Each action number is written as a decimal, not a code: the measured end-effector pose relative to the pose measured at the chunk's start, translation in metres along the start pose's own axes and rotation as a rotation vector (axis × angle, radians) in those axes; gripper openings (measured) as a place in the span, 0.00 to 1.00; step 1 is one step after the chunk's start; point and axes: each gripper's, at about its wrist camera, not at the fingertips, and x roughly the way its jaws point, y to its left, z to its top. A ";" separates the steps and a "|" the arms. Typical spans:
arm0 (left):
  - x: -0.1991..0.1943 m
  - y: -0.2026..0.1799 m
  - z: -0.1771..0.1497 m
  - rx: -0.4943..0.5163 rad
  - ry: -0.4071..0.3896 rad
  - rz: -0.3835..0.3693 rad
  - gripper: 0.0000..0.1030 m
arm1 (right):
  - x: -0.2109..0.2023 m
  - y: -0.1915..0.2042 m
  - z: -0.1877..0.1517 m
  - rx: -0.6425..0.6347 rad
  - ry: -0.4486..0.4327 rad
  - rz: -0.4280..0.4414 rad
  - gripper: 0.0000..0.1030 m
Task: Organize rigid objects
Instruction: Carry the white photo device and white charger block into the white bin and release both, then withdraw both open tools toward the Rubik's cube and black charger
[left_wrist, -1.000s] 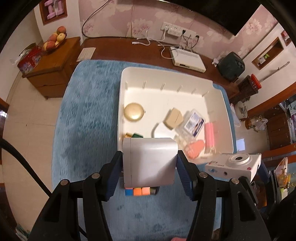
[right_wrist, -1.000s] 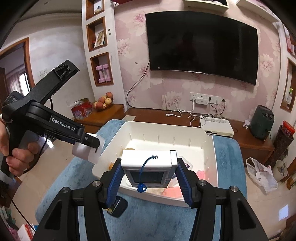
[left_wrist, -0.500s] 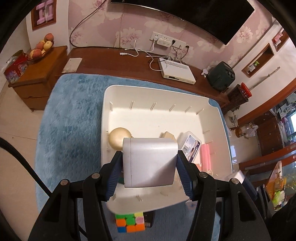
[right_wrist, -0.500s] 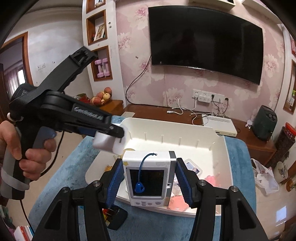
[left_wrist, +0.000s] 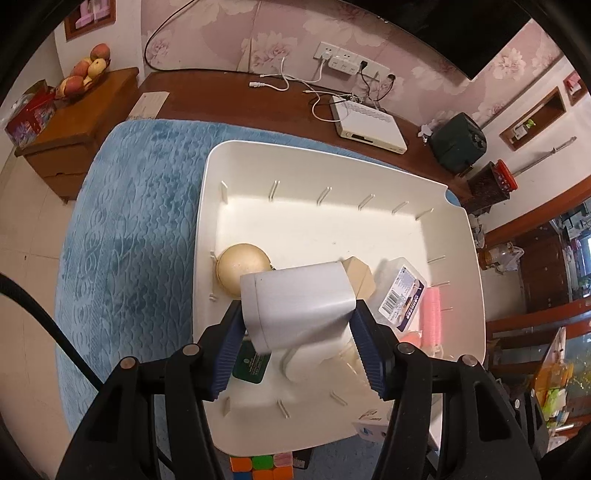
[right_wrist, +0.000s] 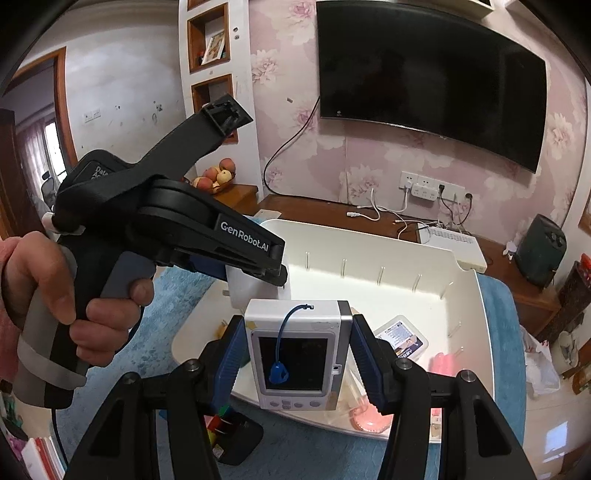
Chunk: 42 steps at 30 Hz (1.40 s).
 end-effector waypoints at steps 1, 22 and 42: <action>0.000 0.000 0.000 -0.003 0.000 0.002 0.60 | 0.000 0.000 0.000 0.000 0.001 -0.001 0.55; -0.081 -0.020 -0.032 0.020 -0.202 0.023 0.67 | -0.052 0.008 -0.007 -0.018 -0.045 0.027 0.76; -0.103 -0.017 -0.108 -0.066 -0.156 0.116 0.77 | -0.086 -0.009 -0.045 0.189 0.099 0.209 0.79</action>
